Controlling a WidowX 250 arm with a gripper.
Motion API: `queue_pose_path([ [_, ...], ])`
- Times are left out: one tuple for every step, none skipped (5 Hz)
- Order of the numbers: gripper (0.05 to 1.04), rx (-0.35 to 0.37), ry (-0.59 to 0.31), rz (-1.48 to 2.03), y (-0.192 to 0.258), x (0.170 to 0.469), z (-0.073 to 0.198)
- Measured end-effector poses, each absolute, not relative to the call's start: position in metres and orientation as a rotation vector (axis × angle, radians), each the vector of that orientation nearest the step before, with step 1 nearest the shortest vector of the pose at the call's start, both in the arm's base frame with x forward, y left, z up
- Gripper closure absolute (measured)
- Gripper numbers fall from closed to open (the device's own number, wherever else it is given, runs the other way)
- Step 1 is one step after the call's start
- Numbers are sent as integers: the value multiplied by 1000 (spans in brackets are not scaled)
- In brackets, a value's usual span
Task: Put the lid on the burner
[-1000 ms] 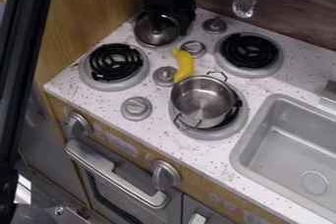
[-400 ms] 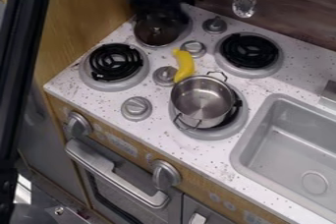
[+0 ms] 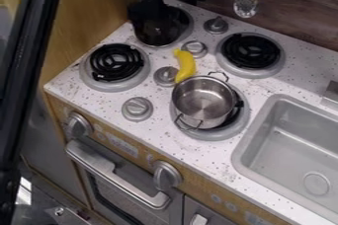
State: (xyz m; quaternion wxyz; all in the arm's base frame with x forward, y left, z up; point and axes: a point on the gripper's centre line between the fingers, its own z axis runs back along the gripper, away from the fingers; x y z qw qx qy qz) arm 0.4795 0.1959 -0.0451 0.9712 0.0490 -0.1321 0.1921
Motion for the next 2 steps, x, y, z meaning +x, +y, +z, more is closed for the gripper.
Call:
queue_pose_path([
  [143,92,-276,389,194,482,-44],
  [428,68,-313,400,185,489,-45],
])
